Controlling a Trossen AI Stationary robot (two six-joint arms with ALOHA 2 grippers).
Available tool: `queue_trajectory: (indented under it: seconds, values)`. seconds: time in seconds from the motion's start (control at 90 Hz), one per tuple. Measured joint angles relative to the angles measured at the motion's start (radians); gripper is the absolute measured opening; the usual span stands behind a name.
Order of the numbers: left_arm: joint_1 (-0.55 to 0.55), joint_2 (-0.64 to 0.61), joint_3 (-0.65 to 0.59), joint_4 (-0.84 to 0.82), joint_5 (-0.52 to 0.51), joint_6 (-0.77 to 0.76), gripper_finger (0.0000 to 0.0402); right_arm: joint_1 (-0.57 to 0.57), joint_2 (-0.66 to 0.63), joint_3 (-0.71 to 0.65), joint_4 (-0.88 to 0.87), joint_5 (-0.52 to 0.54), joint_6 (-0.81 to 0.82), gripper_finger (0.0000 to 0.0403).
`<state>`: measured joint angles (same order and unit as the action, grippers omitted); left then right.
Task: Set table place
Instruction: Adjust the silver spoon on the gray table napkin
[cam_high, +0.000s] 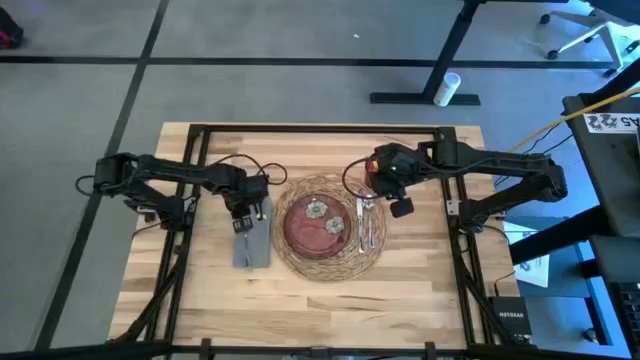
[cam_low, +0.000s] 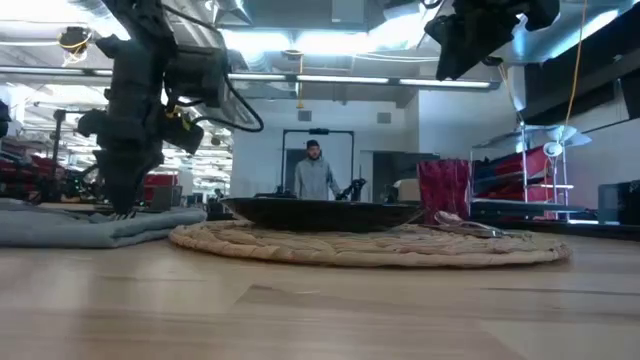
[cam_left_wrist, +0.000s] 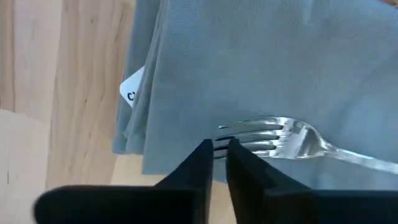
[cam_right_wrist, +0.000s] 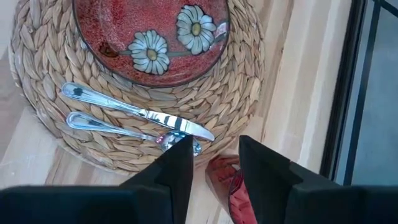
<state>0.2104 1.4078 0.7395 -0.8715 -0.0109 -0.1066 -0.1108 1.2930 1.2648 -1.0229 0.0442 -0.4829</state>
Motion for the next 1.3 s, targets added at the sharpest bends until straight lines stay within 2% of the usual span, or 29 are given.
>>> queue_trajectory:
  seconds: [0.156,0.333,0.744,1.067,1.3]
  values:
    - [0.0,0.0,0.0,0.003,-0.008,0.003,0.0002,0.0,0.0,0.0,0.0,0.0,-0.001,0.0115]
    - [0.009,0.0,0.0,0.028,-0.064,0.003,0.0,0.0,0.0,0.0,0.0,0.001,-0.002,0.0115]
    - [0.059,0.0,0.0,0.079,-0.067,-0.021,0.0,0.0,0.0,0.0,-0.002,-0.002,-0.002,0.0115]
    - [0.01,0.0,0.0,0.066,-0.073,-0.051,0.0,0.0,0.0,0.0,-0.006,-0.003,-0.002,0.0115]
    - [-0.023,0.0,0.045,0.038,-0.146,-0.074,0.0,0.0,0.0,0.0,-0.006,-0.003,-0.002,0.0115]
